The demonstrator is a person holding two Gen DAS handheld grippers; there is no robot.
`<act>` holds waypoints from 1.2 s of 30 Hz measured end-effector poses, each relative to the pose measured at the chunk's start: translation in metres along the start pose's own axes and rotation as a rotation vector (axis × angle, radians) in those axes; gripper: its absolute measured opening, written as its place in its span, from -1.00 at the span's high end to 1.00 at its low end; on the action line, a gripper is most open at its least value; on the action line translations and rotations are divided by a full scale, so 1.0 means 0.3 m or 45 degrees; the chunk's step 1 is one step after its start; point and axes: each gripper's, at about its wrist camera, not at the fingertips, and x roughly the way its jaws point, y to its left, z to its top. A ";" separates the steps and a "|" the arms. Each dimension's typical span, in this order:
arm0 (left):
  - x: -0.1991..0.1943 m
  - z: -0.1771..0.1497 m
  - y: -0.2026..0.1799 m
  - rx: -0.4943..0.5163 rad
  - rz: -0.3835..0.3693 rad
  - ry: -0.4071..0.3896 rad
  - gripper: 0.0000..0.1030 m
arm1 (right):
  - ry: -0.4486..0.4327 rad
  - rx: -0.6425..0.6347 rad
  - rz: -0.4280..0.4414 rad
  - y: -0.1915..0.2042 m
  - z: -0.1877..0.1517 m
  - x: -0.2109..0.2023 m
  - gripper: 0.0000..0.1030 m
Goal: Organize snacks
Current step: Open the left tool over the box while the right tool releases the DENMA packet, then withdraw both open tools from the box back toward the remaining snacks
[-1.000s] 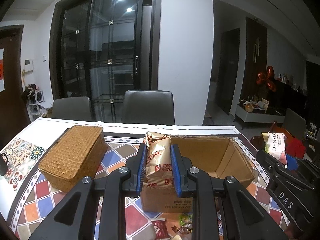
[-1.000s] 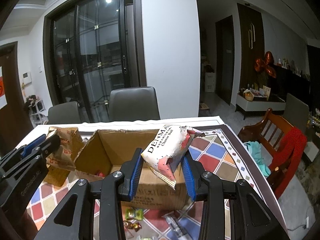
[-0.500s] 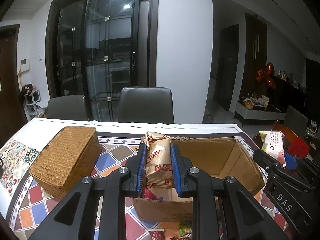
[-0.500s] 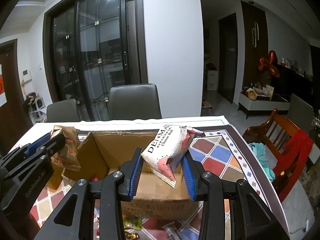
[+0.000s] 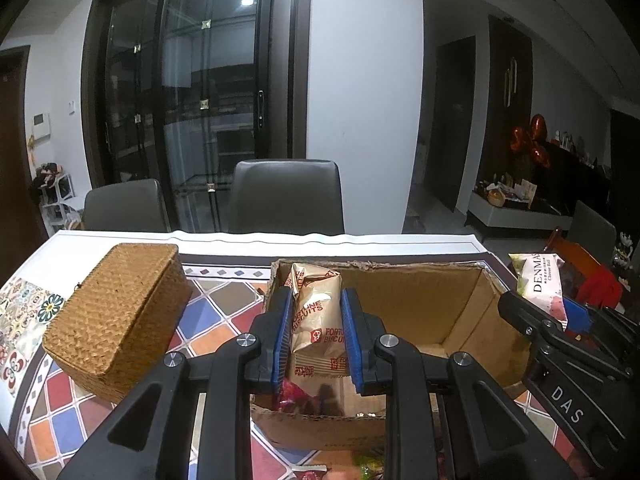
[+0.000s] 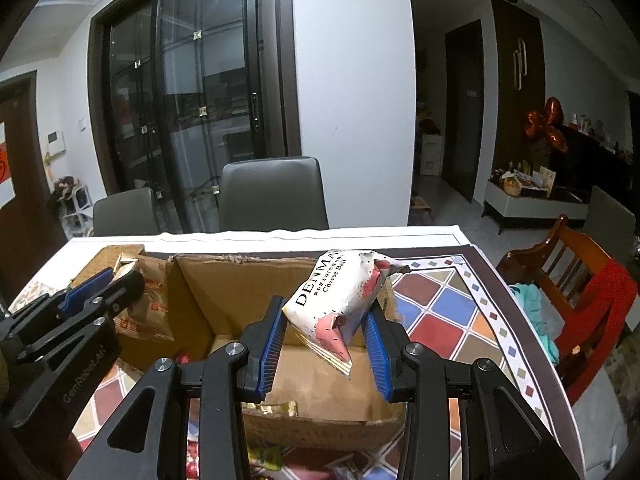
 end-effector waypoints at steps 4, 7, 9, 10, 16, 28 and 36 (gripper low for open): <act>0.012 0.000 -0.004 0.009 -0.009 0.012 0.48 | 0.012 -0.007 0.008 0.002 0.000 0.017 0.22; 0.020 -0.003 -0.004 0.007 -0.013 0.022 0.39 | 0.016 -0.010 0.013 -0.001 -0.002 0.027 0.22; 0.021 -0.007 -0.003 0.004 -0.011 0.025 0.36 | 0.018 -0.017 0.018 0.000 -0.003 0.030 0.22; 0.019 -0.009 -0.005 0.006 -0.008 0.024 0.31 | 0.019 -0.022 0.021 0.000 -0.003 0.031 0.19; 0.010 -0.014 -0.010 0.008 0.009 0.019 -0.03 | 0.003 -0.021 -0.002 -0.007 -0.005 0.023 -0.37; -0.038 -0.005 0.002 0.006 0.050 -0.012 -0.36 | -0.008 -0.019 -0.021 -0.012 0.005 -0.013 -0.40; -0.100 0.001 0.009 0.008 0.062 -0.033 -0.42 | -0.035 -0.003 -0.028 -0.013 0.011 -0.063 -0.47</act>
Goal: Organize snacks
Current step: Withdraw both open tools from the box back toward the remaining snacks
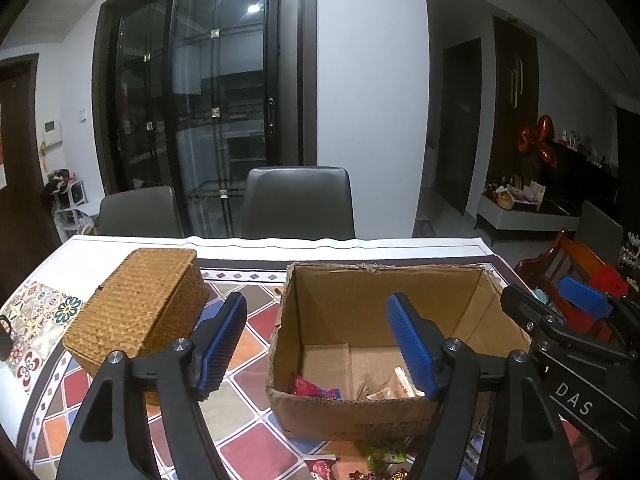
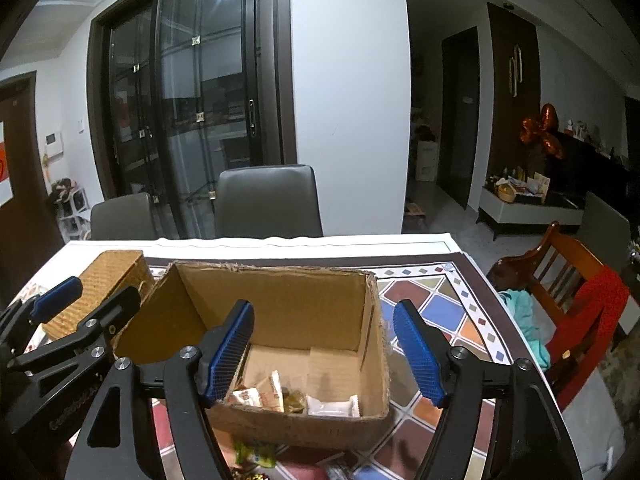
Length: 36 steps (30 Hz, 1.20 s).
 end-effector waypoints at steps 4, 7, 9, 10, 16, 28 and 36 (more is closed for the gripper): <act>-0.031 0.005 0.002 0.001 0.007 -0.012 -0.44 | -0.020 -0.003 -0.007 0.003 0.001 -0.038 -0.51; -0.058 0.006 0.001 0.000 0.010 -0.019 -0.44 | -0.030 0.001 -0.009 -0.001 0.003 -0.065 -0.51; -0.074 0.005 0.000 0.001 0.011 -0.025 -0.45 | -0.038 0.005 -0.008 -0.004 0.002 -0.084 -0.51; -0.083 0.005 -0.001 0.001 0.012 -0.029 -0.45 | -0.041 0.004 -0.010 -0.003 0.001 -0.092 -0.51; -0.128 0.003 -0.007 0.002 0.011 -0.039 -0.47 | -0.065 0.007 -0.021 -0.017 0.000 -0.146 -0.51; -0.228 -0.009 -0.017 0.007 0.009 -0.071 -0.47 | -0.108 0.002 -0.034 -0.021 -0.020 -0.256 -0.51; -0.267 -0.036 -0.004 -0.003 0.008 -0.069 -0.47 | -0.111 -0.008 -0.037 -0.017 -0.053 -0.306 -0.51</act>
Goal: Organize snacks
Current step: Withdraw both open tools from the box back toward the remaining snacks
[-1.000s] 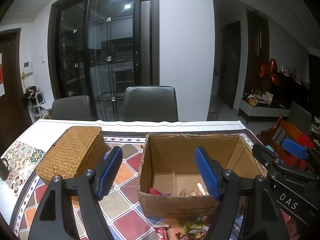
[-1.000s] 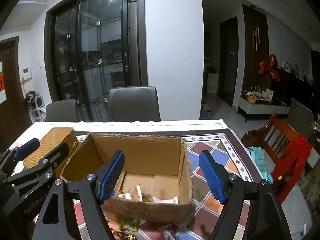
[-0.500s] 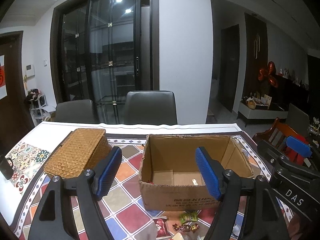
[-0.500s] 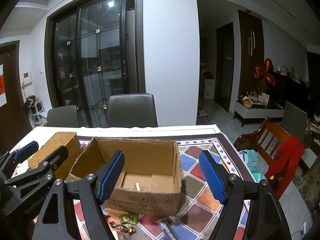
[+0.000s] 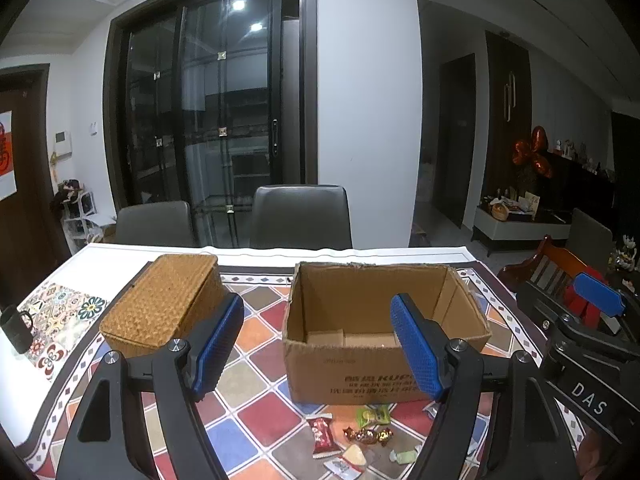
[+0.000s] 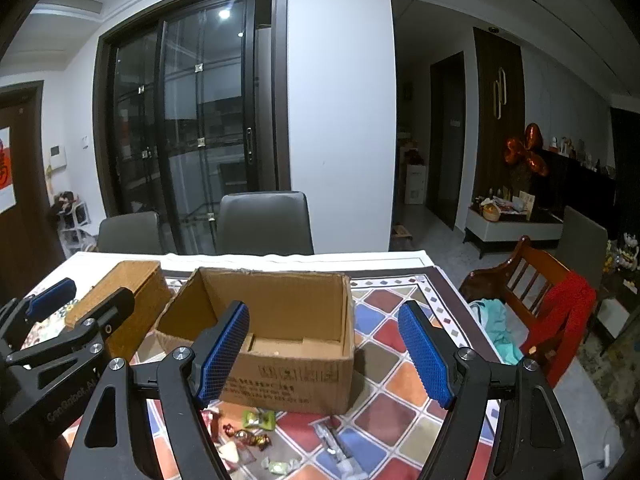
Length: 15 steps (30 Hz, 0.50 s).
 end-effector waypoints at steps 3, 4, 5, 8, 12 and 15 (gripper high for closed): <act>-0.016 -0.021 0.005 -0.003 -0.001 0.010 -0.47 | 0.005 -0.011 -0.002 0.001 -0.012 -0.011 -0.51; -0.023 -0.031 0.005 -0.001 -0.001 0.013 -0.47 | 0.007 -0.013 -0.003 0.000 -0.017 -0.015 -0.51; -0.027 -0.037 0.004 0.001 -0.001 0.015 -0.47 | 0.008 -0.014 -0.004 -0.002 -0.022 -0.018 -0.51; -0.040 -0.055 0.004 0.005 0.000 0.016 -0.47 | 0.011 -0.017 -0.004 -0.002 -0.035 -0.033 -0.51; -0.058 -0.087 0.002 0.000 0.001 0.025 -0.46 | 0.025 -0.025 -0.004 -0.005 -0.069 -0.048 -0.51; -0.064 -0.110 -0.004 -0.005 -0.002 0.038 -0.46 | 0.040 -0.031 -0.001 -0.009 -0.095 -0.056 -0.51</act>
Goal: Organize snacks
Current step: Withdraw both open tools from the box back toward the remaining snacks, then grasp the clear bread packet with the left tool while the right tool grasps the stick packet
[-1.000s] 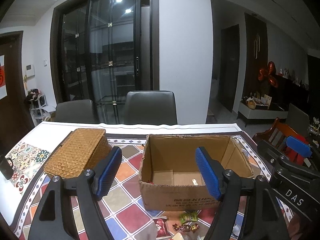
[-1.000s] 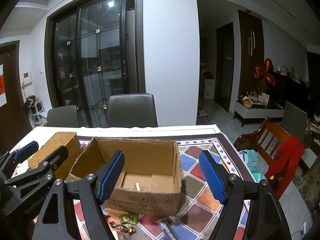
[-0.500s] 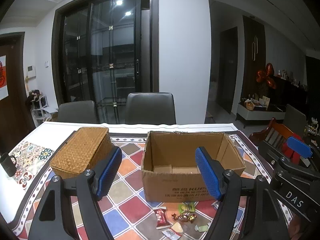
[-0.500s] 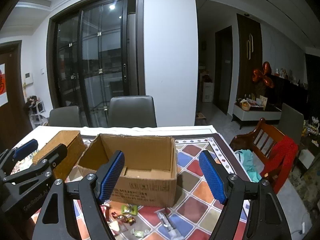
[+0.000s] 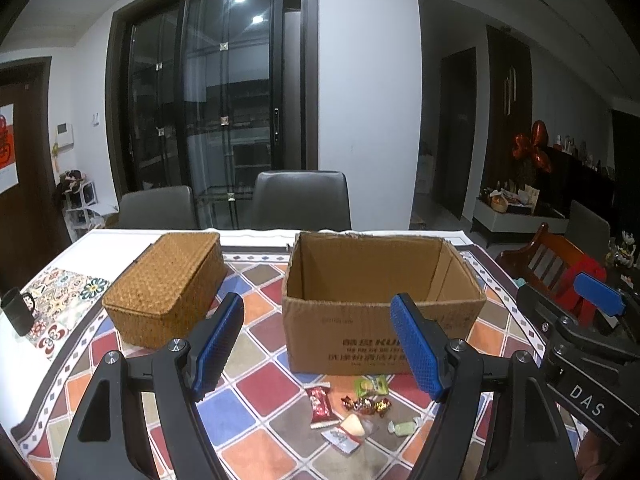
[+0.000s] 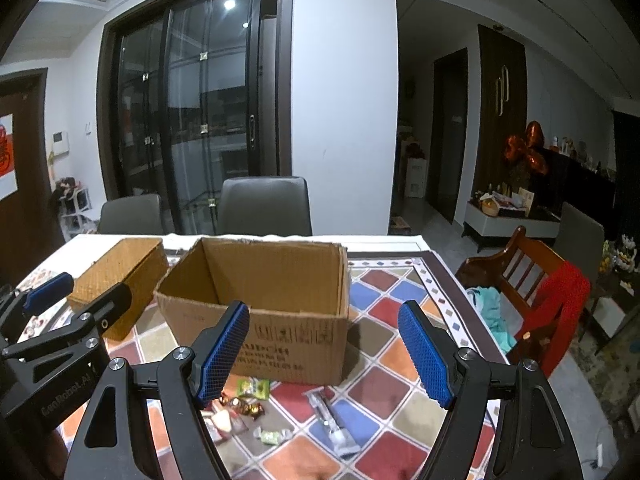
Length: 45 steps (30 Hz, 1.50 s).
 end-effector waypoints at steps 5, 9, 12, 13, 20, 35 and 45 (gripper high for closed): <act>-0.001 -0.049 -0.011 -0.005 -0.013 0.026 -0.46 | 0.023 -0.017 -0.004 -0.007 -0.038 -0.010 -0.51; -0.004 -0.086 -0.027 0.008 -0.029 0.043 -0.46 | 0.035 -0.016 -0.011 -0.017 -0.060 -0.013 -0.51; -0.004 -0.112 -0.040 0.020 -0.042 0.050 -0.46 | 0.047 -0.012 -0.014 -0.026 -0.077 -0.009 -0.51; -0.003 -0.114 -0.039 0.023 -0.046 0.054 -0.46 | 0.053 -0.012 -0.016 -0.028 -0.085 -0.007 -0.51; 0.010 -0.169 -0.047 0.026 -0.069 0.071 -0.46 | 0.092 -0.025 -0.025 -0.024 -0.135 0.009 -0.51; 0.052 -0.286 -0.060 0.061 -0.116 0.095 -0.46 | 0.134 -0.047 0.000 -0.026 -0.230 0.062 -0.51; 0.084 -0.346 -0.077 0.123 -0.185 0.124 -0.46 | 0.179 -0.081 0.024 -0.021 -0.283 0.095 -0.51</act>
